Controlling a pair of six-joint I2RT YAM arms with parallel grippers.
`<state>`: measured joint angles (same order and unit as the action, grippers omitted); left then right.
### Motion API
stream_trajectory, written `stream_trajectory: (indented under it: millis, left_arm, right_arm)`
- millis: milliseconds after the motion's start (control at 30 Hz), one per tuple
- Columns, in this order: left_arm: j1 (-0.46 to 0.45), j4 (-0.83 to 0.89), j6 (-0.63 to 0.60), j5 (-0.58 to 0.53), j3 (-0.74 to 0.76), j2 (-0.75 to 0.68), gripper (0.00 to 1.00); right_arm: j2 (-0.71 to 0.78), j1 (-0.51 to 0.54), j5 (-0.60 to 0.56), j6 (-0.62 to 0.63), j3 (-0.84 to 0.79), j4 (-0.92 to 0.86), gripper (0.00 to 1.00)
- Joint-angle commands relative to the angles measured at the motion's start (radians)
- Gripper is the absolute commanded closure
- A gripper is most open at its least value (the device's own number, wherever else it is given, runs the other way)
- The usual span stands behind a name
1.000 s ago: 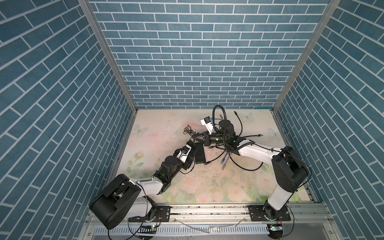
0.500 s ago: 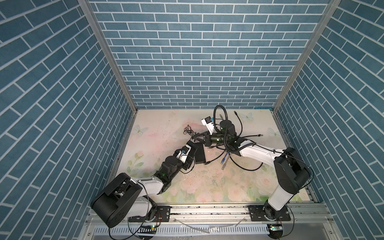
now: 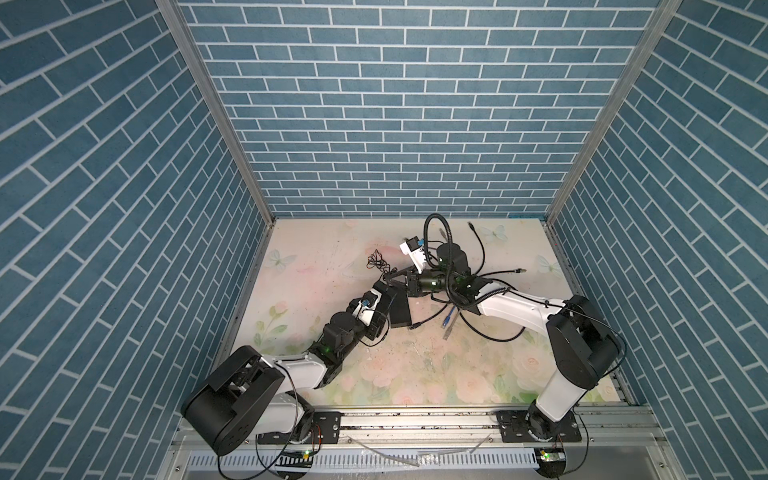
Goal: Insert the plug into the switch port
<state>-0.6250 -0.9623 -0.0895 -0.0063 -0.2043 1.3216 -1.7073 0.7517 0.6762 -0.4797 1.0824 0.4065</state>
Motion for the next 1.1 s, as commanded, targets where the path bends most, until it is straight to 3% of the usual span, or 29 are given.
stream_trajectory:
  millis: [0, 233, 1067]
  left_arm:
    - [-0.001, -0.052, 0.019, -0.001, -0.003, -0.031, 0.54]
    - [-0.001, -0.043, 0.035, 0.012, -0.002, -0.069, 0.53]
    - [-0.001, -0.095, 0.048, 0.009, 0.000, -0.031, 0.54]
  right_arm:
    - [-0.011, 0.013, -0.026, 0.058, -0.026, -0.022, 1.00]
    - [-0.007, 0.014, -0.101, 0.078, -0.046, -0.029, 1.00]
    - [0.009, 0.044, -0.052, 0.096, -0.032, -0.017, 1.00]
